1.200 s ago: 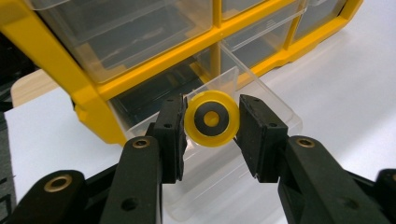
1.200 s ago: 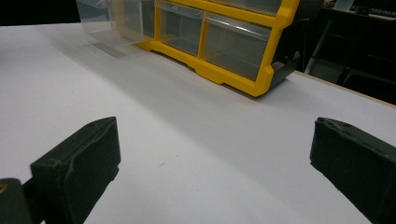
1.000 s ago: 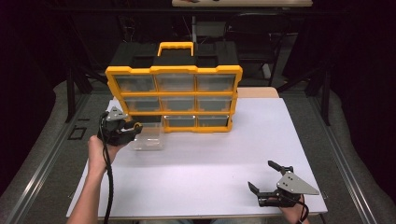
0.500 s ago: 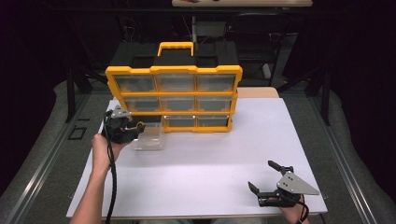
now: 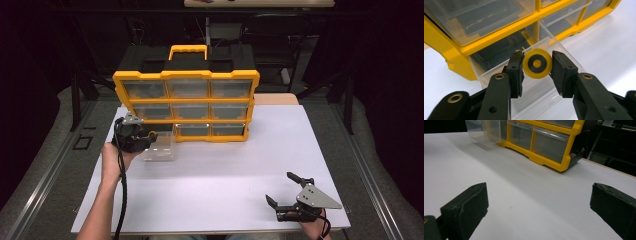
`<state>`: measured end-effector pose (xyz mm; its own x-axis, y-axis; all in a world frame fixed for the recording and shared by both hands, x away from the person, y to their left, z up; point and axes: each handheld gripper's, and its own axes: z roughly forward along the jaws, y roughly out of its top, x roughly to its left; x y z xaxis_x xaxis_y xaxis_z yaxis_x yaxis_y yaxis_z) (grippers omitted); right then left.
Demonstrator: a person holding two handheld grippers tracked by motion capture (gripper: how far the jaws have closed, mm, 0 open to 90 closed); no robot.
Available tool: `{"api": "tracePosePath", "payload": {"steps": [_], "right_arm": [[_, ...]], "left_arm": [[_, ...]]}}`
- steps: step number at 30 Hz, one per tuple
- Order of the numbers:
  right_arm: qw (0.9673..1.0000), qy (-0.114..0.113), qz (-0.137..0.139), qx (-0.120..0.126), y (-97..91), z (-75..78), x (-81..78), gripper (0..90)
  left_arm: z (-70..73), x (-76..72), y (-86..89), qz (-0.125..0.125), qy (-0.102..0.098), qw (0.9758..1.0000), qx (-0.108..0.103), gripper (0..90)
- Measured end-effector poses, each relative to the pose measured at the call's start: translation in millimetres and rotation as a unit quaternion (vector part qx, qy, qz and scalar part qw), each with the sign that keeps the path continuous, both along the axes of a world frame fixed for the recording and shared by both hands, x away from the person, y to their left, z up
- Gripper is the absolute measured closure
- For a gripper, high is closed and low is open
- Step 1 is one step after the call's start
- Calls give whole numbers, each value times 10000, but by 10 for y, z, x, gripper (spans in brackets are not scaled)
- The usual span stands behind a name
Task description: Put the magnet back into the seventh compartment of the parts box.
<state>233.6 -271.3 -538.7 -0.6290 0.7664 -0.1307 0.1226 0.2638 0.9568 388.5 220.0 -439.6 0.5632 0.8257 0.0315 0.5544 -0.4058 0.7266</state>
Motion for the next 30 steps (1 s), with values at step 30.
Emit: {"api": "tracePosePath", "payload": {"steps": [30], "right_arm": [[10000,2,-1,9,1,-5,4,14]], "left_arm": [[-123,94,-52,68,282,9996,41,624]]}}
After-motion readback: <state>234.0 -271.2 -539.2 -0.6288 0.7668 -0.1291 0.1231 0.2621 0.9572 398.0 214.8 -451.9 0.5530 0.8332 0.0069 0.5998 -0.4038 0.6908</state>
